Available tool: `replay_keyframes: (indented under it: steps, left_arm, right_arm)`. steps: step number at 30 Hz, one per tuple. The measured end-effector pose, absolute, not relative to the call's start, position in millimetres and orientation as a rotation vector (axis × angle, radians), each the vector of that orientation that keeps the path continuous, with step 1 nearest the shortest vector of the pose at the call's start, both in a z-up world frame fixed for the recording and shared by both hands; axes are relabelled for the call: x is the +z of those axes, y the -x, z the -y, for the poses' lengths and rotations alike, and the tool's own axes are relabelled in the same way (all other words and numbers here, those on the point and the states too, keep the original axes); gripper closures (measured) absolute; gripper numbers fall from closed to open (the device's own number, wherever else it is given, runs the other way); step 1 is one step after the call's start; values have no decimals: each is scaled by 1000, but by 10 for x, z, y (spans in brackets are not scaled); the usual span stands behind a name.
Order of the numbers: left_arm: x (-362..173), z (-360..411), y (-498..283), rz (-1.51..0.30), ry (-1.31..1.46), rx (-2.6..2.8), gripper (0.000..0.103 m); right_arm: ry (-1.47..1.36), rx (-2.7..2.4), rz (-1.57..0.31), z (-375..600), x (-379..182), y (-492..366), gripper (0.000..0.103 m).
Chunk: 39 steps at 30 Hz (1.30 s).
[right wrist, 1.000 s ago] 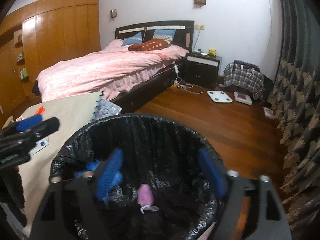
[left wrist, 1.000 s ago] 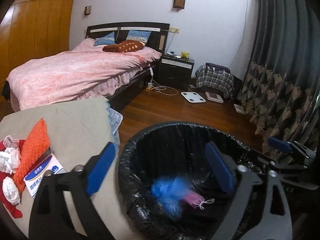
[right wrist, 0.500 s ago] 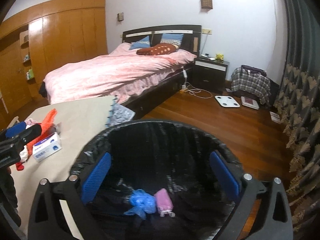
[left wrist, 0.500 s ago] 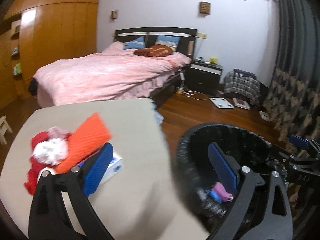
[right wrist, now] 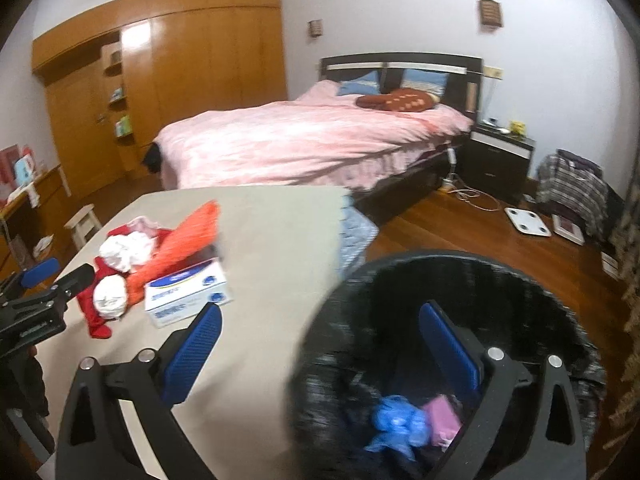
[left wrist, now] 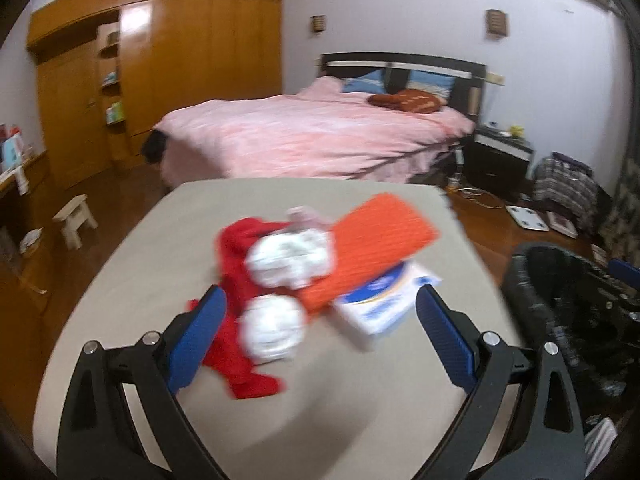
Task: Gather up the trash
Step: 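Grasp the red cloth with the left gripper and lift it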
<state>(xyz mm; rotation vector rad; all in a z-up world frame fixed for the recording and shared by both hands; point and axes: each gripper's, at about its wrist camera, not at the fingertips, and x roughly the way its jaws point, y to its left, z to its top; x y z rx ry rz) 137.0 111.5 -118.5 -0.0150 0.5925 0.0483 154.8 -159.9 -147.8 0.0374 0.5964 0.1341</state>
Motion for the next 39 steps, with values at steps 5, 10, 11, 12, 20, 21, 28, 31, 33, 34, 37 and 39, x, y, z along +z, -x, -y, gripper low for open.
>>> replay_keyframes:
  steps: [5, 10, 11, 12, 20, 21, 28, 31, 33, 34, 37, 39]
  left_arm:
    - [-1298, -1541, -1340, -625, 39, 136, 20]
    - [-1457, -1866, -1350, -667, 62, 195, 24]
    - [-1494, -1920, -1370, -679, 66, 207, 26]
    - [-1523, -1968, -1388, -689, 72, 218, 26]
    - [-1715, -2166, -1578, -735, 103, 212, 29]
    - [-1736, -2173, -1607, -743, 109, 205, 30]
    - [-1956, -2188, -1826, -845, 156, 111, 46]
    - [-2010, -2185, -1877, -859, 186, 64, 67]
    - [-2012, -2149, -1886, -853, 183, 19, 86]
    - [-2021, -2121, -1882, -851, 170, 20, 88]
    - [-2005, -2110, -1857, -831, 171, 21, 94]
    - [-1968, -2140, -1817, -807, 187, 34, 94]
  right_arm:
    - [-12, 185, -604, 1268, -1558, -1610, 6]
    - [12, 230, -614, 1020, -1651, -1673, 6]
    - [21, 239, -616, 959, -1668, -1686, 6]
    - [25, 245, -615, 926, -1671, -1687, 6]
    - [60, 273, -624, 677, -1762, -1744, 6]
    - [62, 275, -627, 668, -1775, -1751, 6]
    - [87, 285, -640, 585, -1824, -1783, 6]
    - [93, 286, -641, 568, -1818, -1789, 6]
    - [93, 287, -643, 562, -1823, -1796, 6]
    - [92, 287, -643, 557, -1826, -1800, 6]
    - [91, 292, -640, 532, -1817, -1792, 6]
    - [91, 296, -633, 521, -1795, -1783, 6]
